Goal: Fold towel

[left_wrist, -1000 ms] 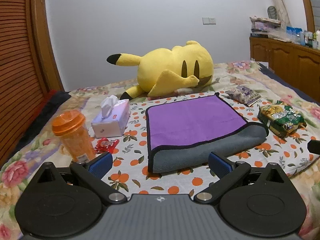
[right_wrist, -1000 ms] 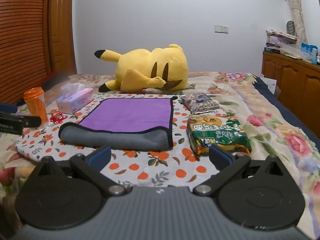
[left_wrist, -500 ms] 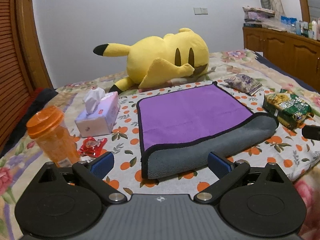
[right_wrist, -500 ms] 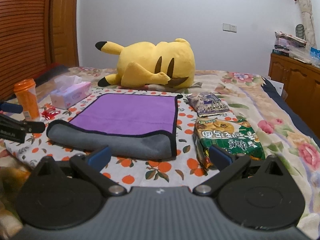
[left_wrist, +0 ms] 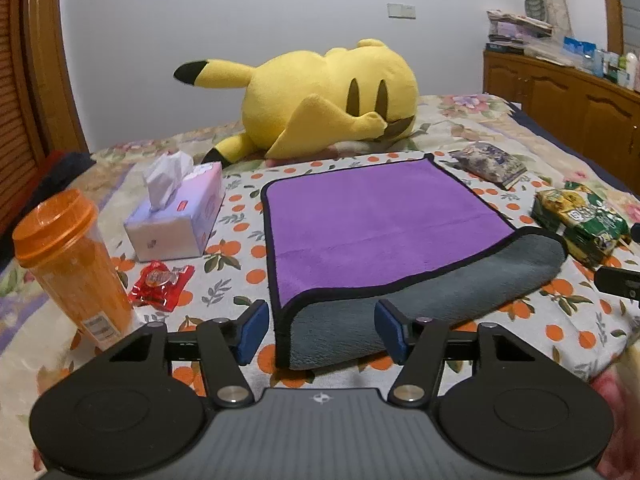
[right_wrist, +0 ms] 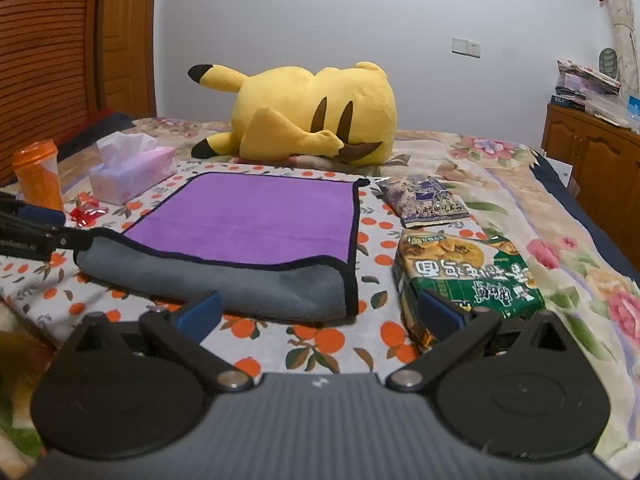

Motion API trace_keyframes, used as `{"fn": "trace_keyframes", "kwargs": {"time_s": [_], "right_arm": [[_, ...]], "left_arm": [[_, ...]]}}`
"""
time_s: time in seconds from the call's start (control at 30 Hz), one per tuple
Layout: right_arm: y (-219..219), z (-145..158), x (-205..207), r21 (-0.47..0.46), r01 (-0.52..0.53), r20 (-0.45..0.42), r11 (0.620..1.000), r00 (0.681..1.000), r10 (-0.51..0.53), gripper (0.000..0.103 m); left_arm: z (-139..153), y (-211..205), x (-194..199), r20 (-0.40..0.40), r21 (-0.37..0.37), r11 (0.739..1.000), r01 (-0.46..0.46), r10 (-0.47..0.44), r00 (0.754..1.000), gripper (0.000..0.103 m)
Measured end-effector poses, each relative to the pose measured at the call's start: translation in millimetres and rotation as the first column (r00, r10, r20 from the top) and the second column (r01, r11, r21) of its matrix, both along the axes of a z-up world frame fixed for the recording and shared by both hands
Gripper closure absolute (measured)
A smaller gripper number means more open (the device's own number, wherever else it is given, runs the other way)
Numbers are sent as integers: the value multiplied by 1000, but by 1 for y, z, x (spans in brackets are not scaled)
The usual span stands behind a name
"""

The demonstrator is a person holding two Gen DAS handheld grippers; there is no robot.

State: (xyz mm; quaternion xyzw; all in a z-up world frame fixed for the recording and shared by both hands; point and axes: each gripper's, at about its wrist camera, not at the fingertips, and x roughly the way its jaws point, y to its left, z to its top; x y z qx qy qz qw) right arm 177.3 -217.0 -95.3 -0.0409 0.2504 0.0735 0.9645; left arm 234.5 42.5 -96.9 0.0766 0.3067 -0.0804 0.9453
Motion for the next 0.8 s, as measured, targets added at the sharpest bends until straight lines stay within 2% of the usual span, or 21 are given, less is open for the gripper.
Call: {"fn": "trace_keyframes", "kwargs": {"time_s": [0.1, 0.27, 0.67, 0.77, 0.8], "right_arm": [[2, 1, 6, -1, -5, -5, 1000, 1000, 5, 0], [5, 2, 17, 2, -11, -13, 1000, 1000, 11, 0], [9, 2, 63, -16, -24, -87, 1000, 996, 23, 1], [9, -2, 76, -20, -24, -130, 1000, 991, 21, 11], [8, -4, 80, -17, -22, -148, 1000, 989, 19, 11]], "left_arm": [[-2, 4, 7, -11, -4, 1000, -5, 5, 1000, 55], [-4, 11, 17, -24, -28, 1000, -14, 13, 1000, 63], [-14, 24, 36, -73, -74, 997, -16, 10, 997, 66], [-16, 26, 38, -87, -91, 996, -12, 4, 996, 66], [-17, 25, 38, -90, -91, 996, -10, 1, 996, 66]]}}
